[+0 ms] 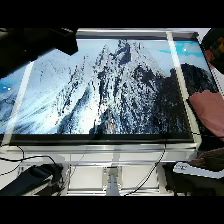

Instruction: Fold the clothes and pants, and hang the long-sleeved shirts on hangers.

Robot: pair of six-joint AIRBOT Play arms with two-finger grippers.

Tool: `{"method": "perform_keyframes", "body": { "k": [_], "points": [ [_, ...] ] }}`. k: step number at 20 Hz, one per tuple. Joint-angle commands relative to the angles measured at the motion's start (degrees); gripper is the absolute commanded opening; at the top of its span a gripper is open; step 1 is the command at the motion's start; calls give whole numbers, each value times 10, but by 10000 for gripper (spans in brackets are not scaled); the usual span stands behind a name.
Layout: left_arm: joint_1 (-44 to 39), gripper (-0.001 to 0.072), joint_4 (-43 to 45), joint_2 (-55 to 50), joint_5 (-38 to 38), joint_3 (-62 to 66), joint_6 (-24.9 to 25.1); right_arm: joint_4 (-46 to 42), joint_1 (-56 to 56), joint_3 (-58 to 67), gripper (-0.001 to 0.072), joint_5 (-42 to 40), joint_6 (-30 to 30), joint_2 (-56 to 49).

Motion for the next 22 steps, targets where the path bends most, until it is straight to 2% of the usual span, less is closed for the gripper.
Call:
{"method": "perform_keyframes", "body": {
  "k": [1, 4, 9, 13, 22],
  "points": [
    [28, 9, 15, 26, 0, 0, -13, 180, 132, 0, 18, -16, -105, 0],
    [65, 9, 15, 63, -13, 0, -29, 179, 240, 0, 17, -40, -137, 0],
    [137, 9, 15, 112, -105, 0, -43, 124, 344, 0, 17, -56, -150, 0],
    [174, 9, 15, 138, -122, 0, -43, 111, 356, 0, 18, -56, -150, 0],
    [174, 10, 15, 152, -126, -1, -43, 95, 356, 0, 19, -56, -149, 0]
  ]
}}
